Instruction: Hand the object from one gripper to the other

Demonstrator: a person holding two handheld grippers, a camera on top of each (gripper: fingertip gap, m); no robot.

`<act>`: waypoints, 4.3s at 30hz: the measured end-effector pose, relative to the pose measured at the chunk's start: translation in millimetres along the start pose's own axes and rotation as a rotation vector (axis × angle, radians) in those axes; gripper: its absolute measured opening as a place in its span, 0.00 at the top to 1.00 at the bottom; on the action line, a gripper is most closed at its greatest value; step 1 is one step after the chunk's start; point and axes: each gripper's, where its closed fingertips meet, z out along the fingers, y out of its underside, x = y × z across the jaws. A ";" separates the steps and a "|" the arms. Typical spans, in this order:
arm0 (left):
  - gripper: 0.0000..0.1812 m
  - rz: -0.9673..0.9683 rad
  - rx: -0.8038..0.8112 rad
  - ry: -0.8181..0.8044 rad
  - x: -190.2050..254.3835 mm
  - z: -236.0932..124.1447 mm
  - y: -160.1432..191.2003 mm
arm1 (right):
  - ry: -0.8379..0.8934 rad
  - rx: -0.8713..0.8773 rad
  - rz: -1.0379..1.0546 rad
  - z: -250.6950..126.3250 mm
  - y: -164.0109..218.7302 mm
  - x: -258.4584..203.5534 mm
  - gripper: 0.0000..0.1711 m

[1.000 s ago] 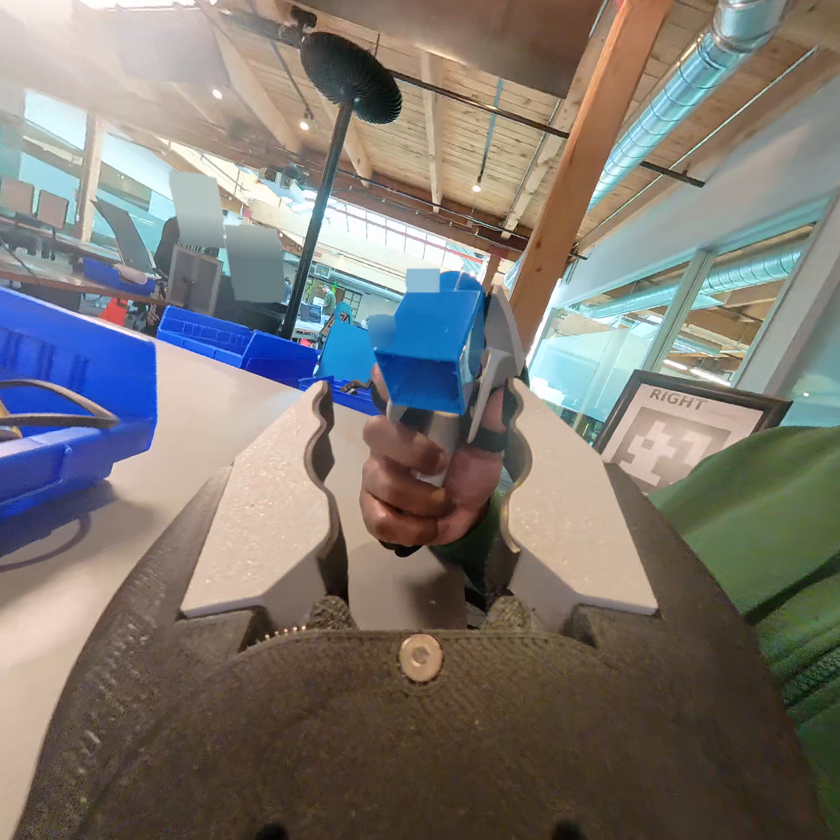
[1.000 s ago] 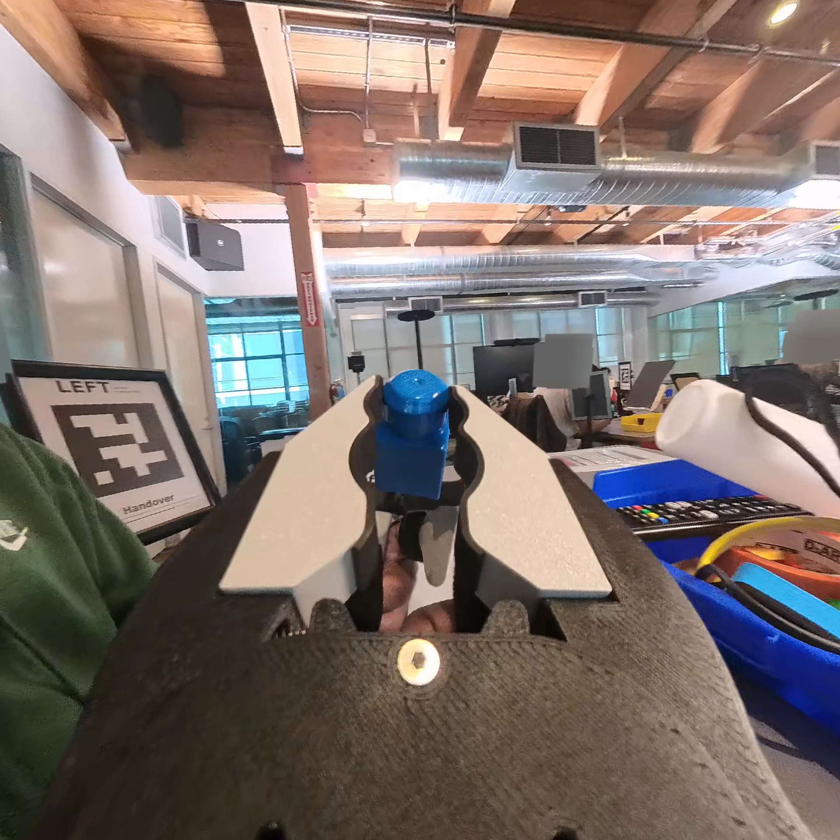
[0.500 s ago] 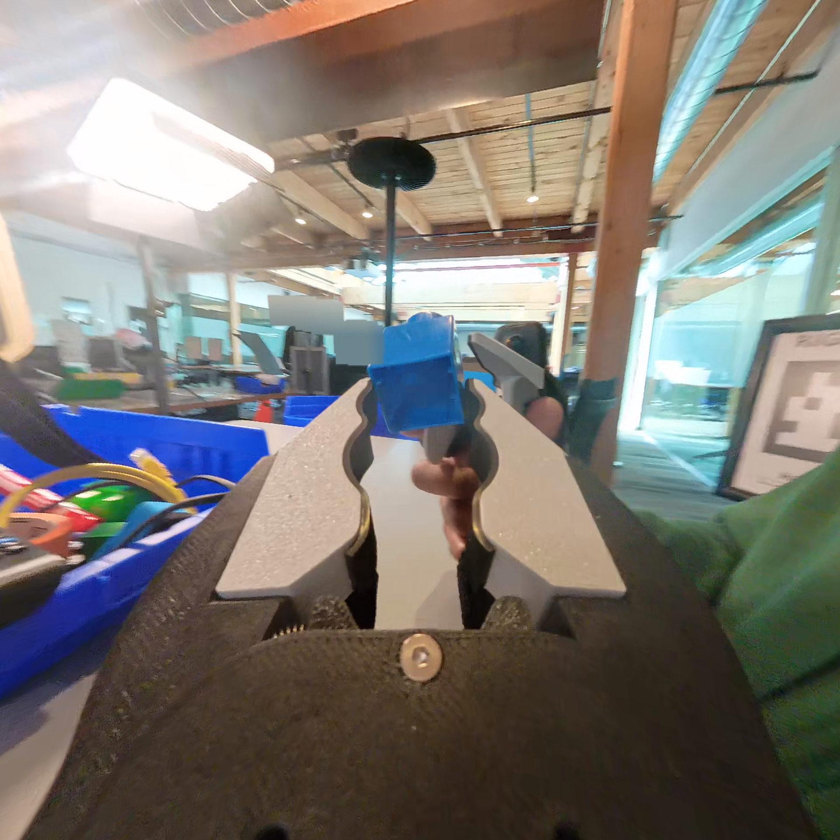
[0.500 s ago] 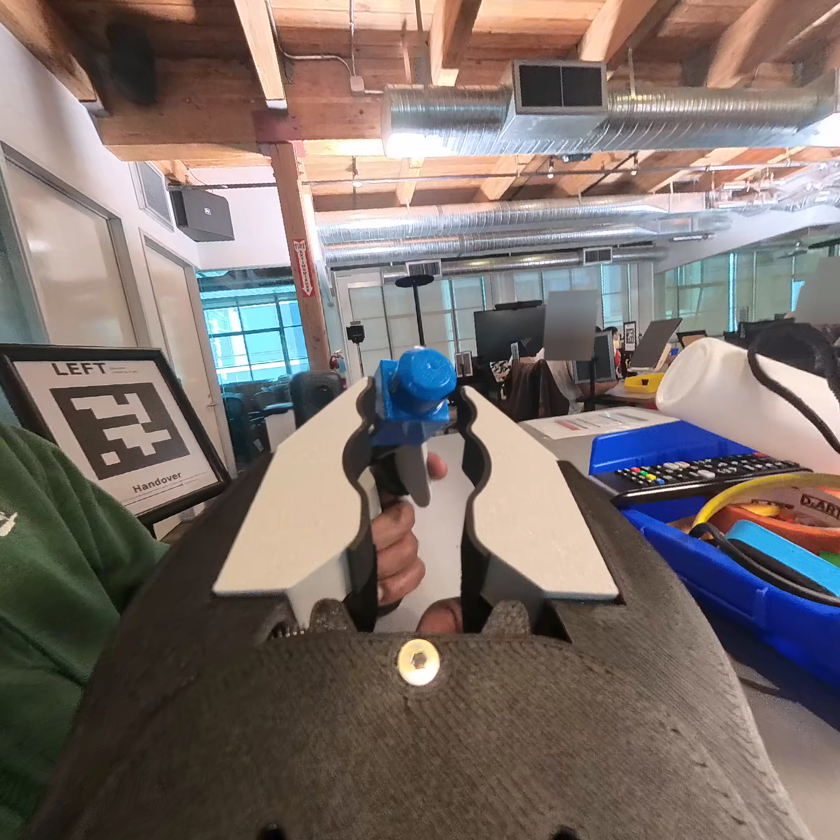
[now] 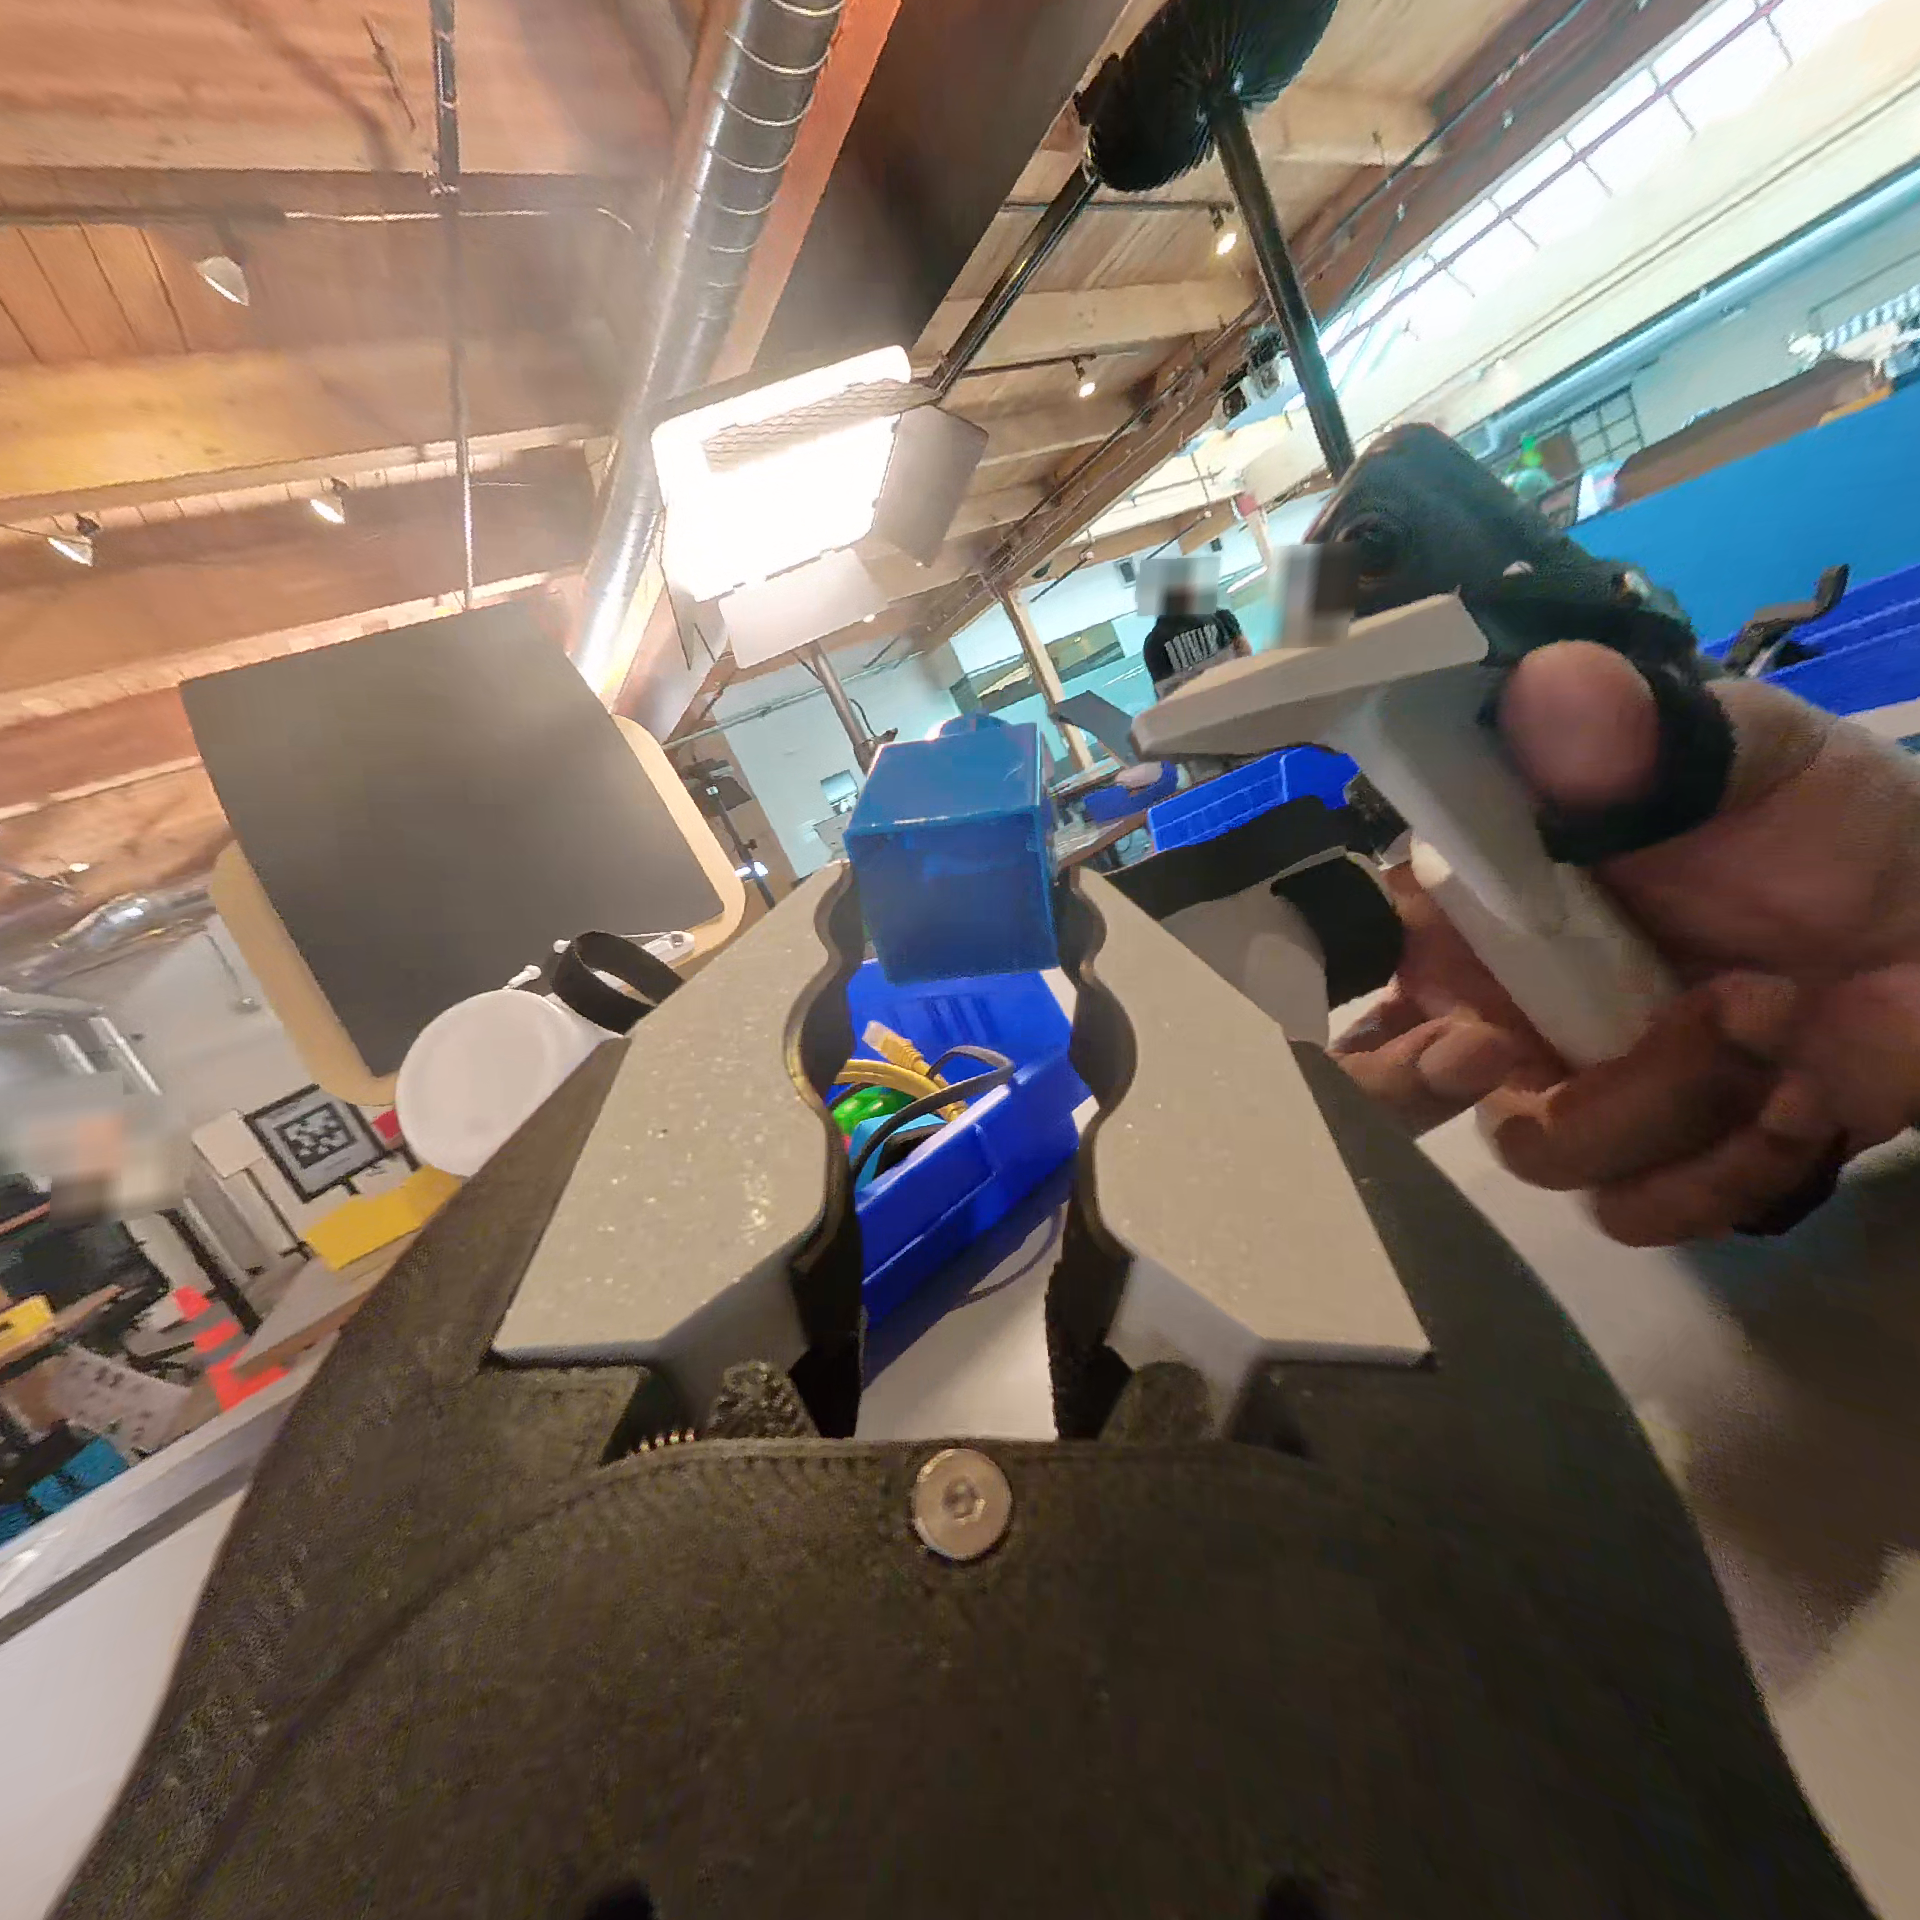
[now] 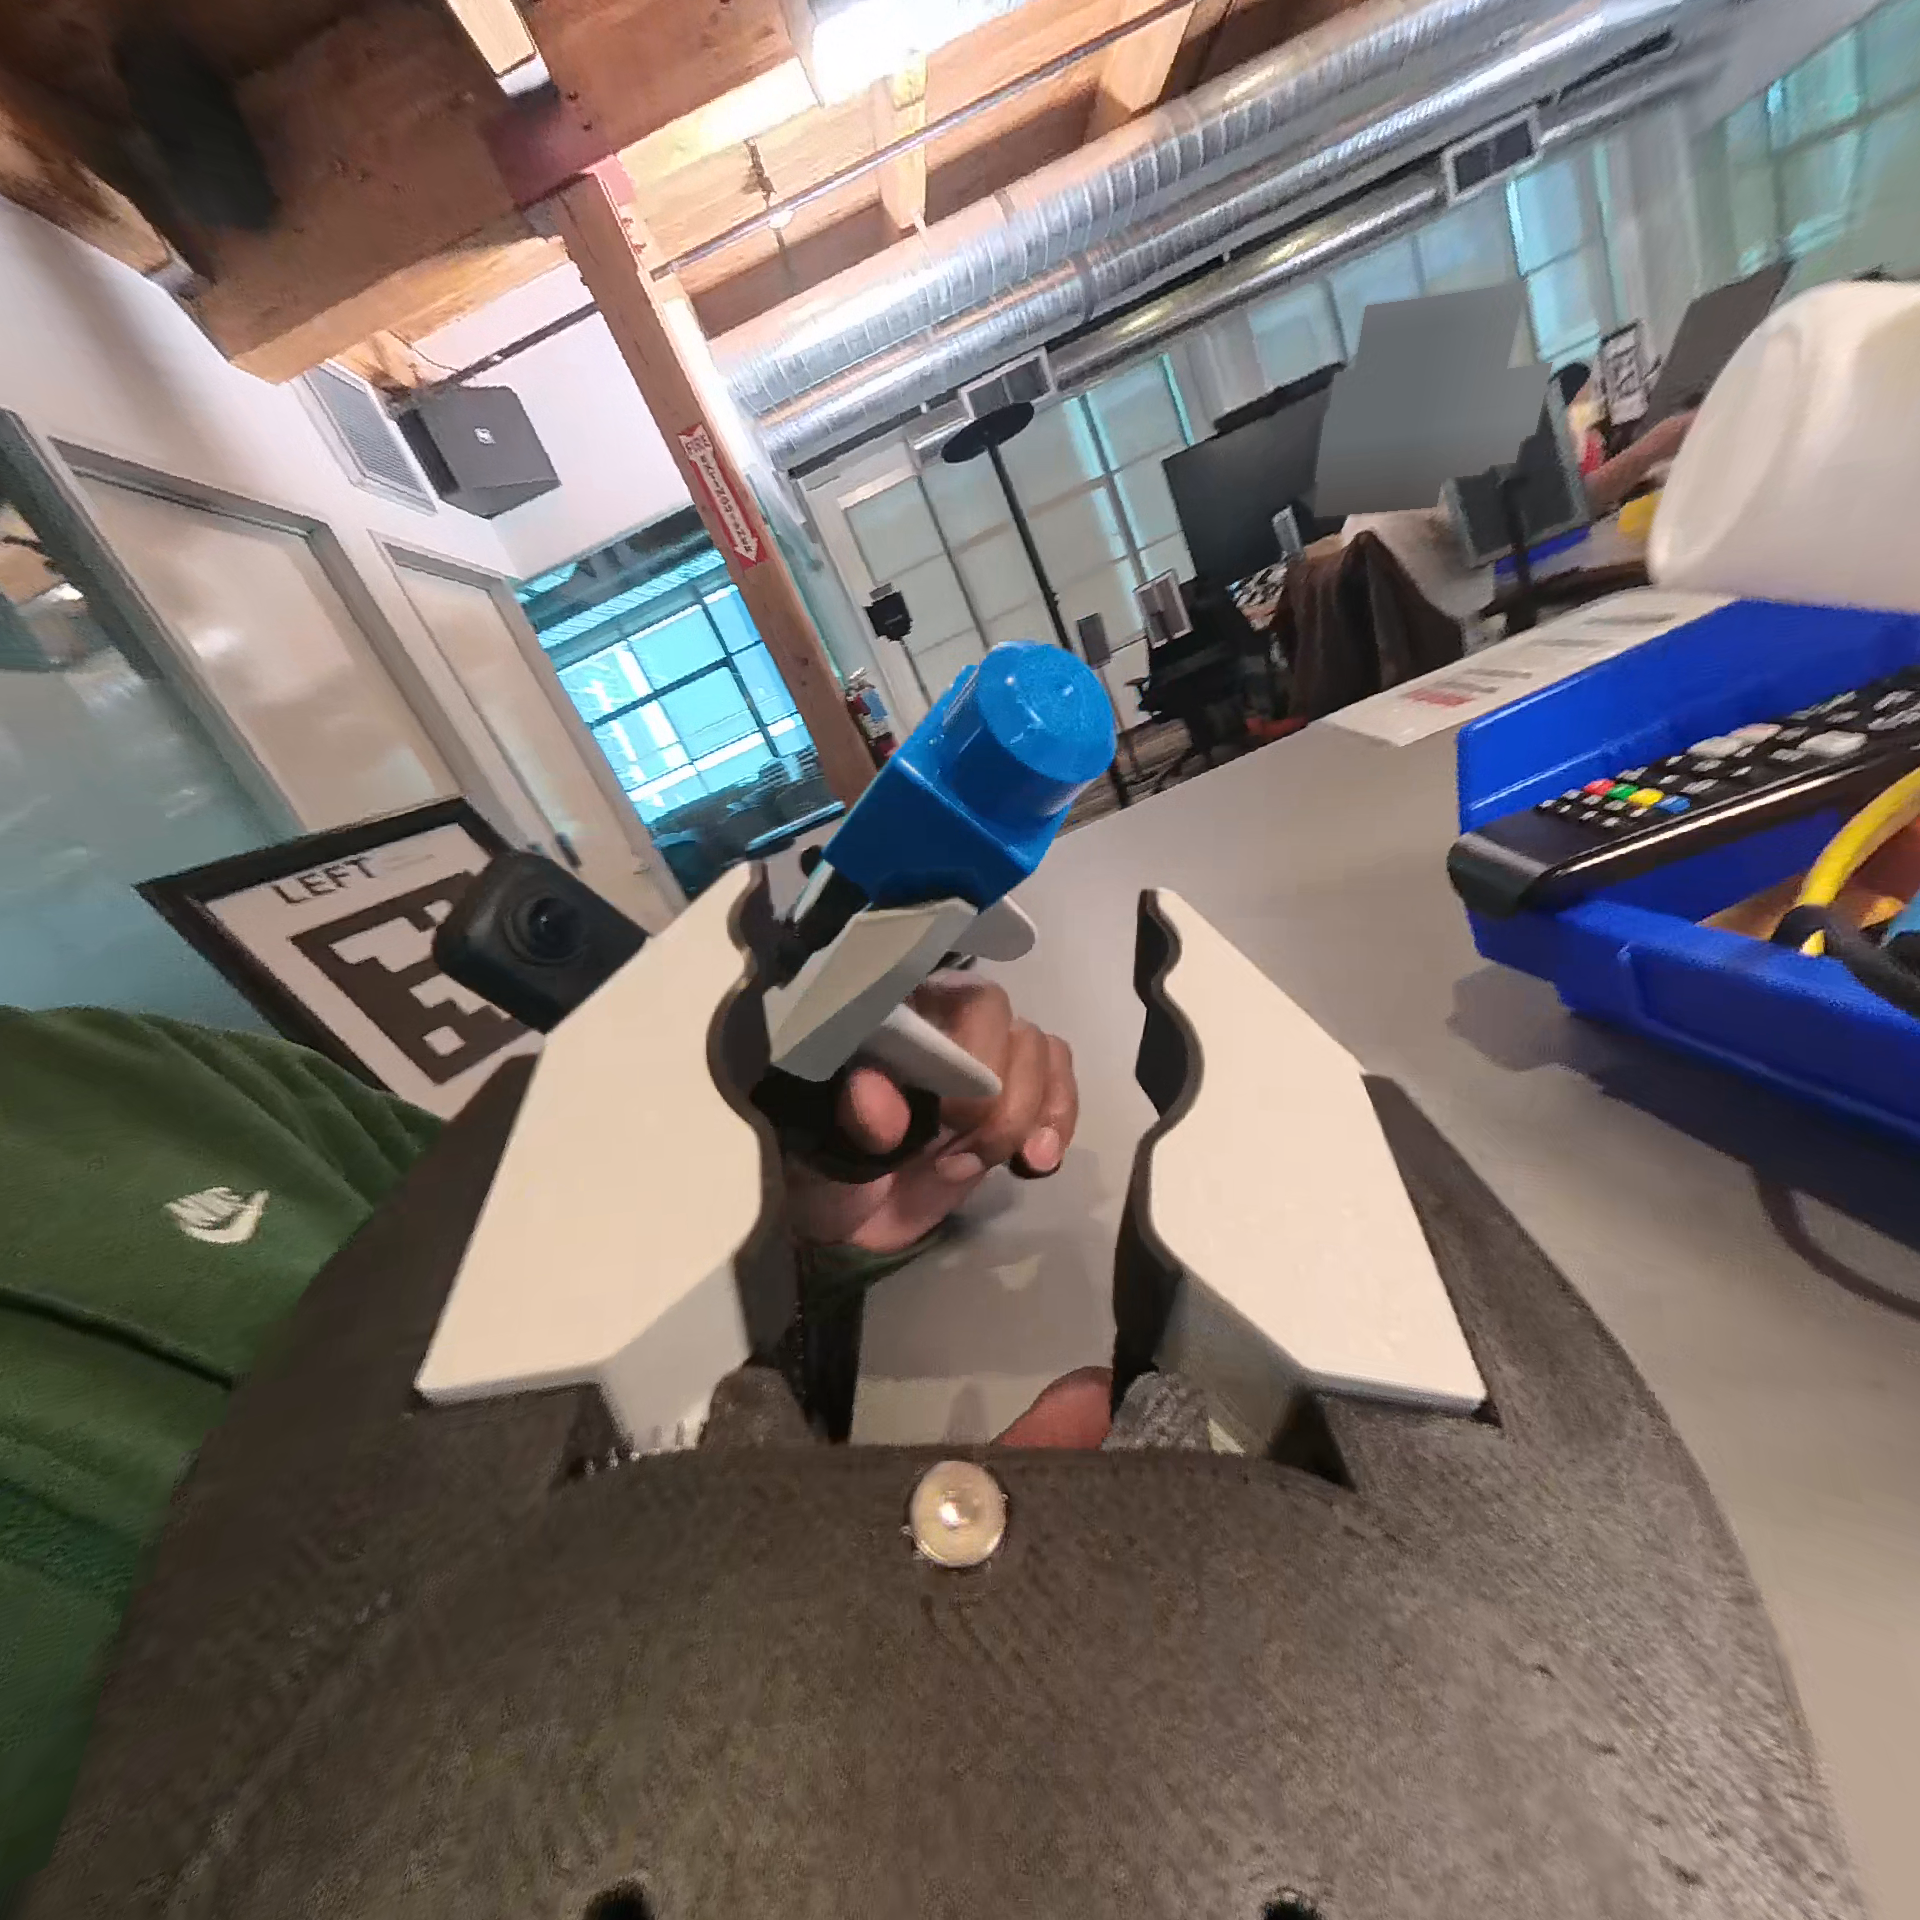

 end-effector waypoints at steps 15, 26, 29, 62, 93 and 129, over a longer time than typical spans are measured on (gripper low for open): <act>0.78 0.152 -0.079 0.040 16.5 11.1 15.6 | 0.106 0.049 -0.043 -2.2 -13.2 18.9 0.78; 0.63 -0.780 0.094 0.410 17.1 -16.4 -15.4 | 0.016 0.202 -0.373 -3.9 -35.0 -30.0 0.77; 0.63 -0.941 0.138 0.450 11.1 -18.5 -19.1 | -0.018 0.178 -0.378 0.8 -28.9 -36.8 0.77; 0.81 -0.770 0.059 0.527 39.5 6.8 -21.1 | 0.104 0.155 -0.278 -21.4 -18.7 -12.8 0.74; 0.81 0.119 0.169 0.316 23.2 -17.1 -28.2 | -0.185 0.006 -0.001 -10.4 7.6 -40.0 0.69; 0.67 -0.859 0.077 0.733 25.5 -28.6 -33.0 | -0.016 0.132 -0.574 -9.7 -4.2 -52.8 0.77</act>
